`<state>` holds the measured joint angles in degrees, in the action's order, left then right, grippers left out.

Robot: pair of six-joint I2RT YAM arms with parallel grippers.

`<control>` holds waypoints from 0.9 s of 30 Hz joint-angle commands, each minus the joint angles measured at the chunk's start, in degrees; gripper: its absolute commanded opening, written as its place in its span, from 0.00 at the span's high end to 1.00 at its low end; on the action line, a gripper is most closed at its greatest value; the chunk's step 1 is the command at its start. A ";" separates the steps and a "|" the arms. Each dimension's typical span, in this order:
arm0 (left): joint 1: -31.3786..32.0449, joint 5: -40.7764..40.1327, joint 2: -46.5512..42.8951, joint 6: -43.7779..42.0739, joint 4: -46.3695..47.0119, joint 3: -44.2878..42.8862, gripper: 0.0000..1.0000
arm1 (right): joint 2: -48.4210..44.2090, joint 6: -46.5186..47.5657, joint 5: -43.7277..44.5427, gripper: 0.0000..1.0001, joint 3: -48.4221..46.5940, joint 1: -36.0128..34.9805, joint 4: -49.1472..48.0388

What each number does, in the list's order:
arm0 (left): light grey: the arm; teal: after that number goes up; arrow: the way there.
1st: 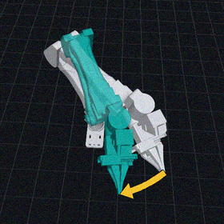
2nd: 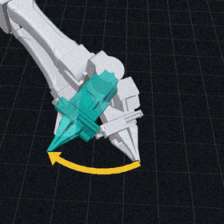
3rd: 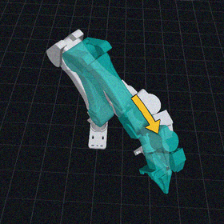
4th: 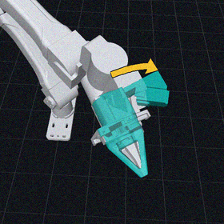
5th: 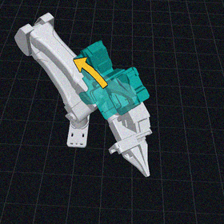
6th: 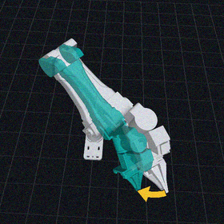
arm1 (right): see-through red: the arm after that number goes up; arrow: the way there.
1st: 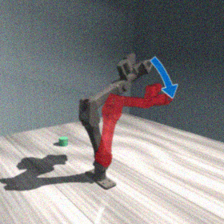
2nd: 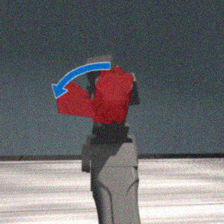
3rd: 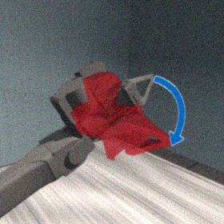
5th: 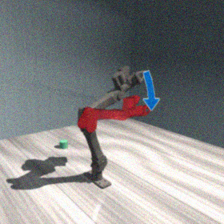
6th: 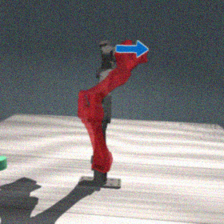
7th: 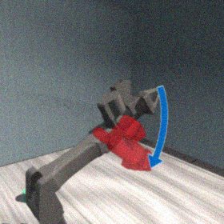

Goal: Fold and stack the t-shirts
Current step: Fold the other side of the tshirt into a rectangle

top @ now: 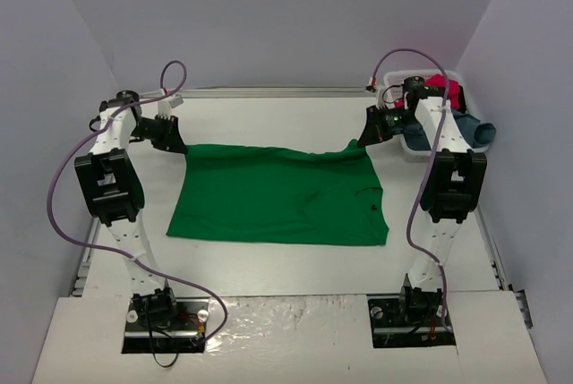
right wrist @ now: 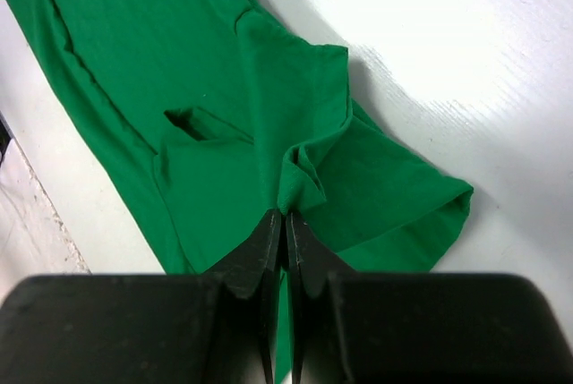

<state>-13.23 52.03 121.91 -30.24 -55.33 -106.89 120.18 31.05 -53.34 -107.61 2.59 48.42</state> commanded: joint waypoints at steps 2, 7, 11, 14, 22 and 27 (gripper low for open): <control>-1.18 2.46 -5.01 -3.95 -2.85 1.16 0.98 | -5.83 1.82 0.34 1.00 1.53 0.05 4.49; -1.71 2.99 -6.76 -6.23 -3.56 3.26 0.98 | -7.59 4.10 0.78 1.00 3.37 0.05 7.38; -2.06 3.43 -8.26 -7.29 -3.20 6.51 0.98 | -8.47 6.91 0.00 1.00 4.60 0.05 10.37; -2.06 3.60 -8.97 -8.78 -3.99 7.57 0.98 | -8.65 9.02 -0.18 1.00 5.22 -0.13 13.53; -2.15 3.34 -12.21 -11.16 -4.17 12.67 0.98 | -11.11 12.98 1.05 1.00 9.79 -0.74 16.79; -2.06 2.82 -13.80 -12.03 -4.17 14.78 0.98 | -12.69 13.95 1.40 1.00 12.24 -1.18 17.32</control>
<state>-14.76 53.74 112.53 -39.38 -58.11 -92.62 111.59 43.03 -52.21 -96.51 1.85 61.43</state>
